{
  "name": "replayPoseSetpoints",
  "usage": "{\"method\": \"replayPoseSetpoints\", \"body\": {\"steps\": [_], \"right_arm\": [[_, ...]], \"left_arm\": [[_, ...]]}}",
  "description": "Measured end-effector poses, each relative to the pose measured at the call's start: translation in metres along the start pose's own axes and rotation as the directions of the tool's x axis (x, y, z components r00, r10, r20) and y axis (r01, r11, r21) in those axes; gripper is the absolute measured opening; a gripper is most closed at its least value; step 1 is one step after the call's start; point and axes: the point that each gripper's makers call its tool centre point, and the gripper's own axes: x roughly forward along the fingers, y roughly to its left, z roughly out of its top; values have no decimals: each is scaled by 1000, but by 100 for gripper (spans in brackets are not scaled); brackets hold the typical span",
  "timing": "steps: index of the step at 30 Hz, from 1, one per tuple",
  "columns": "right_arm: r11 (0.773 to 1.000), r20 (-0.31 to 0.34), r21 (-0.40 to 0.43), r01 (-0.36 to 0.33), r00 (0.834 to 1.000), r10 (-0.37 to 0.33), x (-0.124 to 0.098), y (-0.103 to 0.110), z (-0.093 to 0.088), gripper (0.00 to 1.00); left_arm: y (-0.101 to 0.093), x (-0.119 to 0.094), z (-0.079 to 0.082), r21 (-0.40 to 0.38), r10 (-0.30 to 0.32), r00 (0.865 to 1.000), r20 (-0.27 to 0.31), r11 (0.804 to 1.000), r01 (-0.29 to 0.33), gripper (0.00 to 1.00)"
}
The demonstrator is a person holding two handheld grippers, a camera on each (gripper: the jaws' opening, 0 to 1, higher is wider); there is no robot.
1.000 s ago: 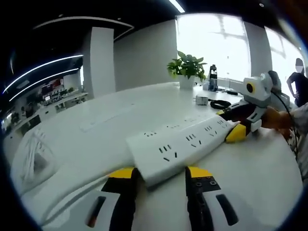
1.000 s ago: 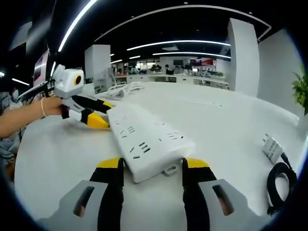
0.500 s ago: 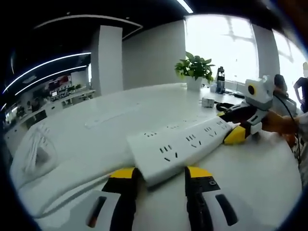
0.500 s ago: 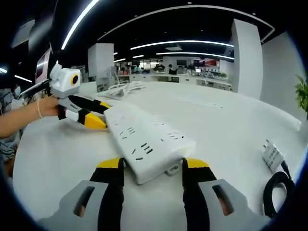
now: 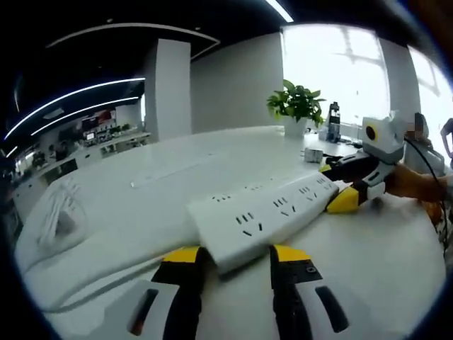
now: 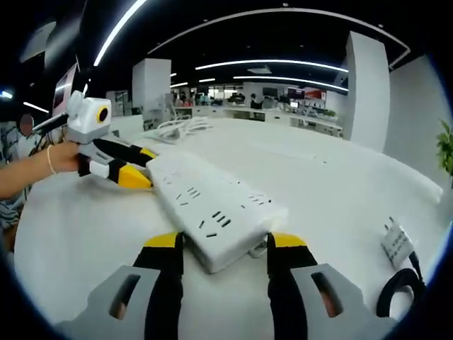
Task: Straighten the power strip on the desk, plug the charger into it
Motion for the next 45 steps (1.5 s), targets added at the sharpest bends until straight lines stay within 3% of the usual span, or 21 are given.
{"method": "replayPoseSetpoints", "body": {"steps": [28, 45], "right_arm": [[998, 11, -63, -26, 1000, 26, 10, -21, 3, 43], [996, 19, -82, -41, 999, 42, 18, -28, 7, 43]], "left_arm": [[-4, 3, 3, -58, 86, 996, 10, 995, -85, 34], [-4, 4, 3, -51, 118, 993, 5, 992, -118, 31]]}}
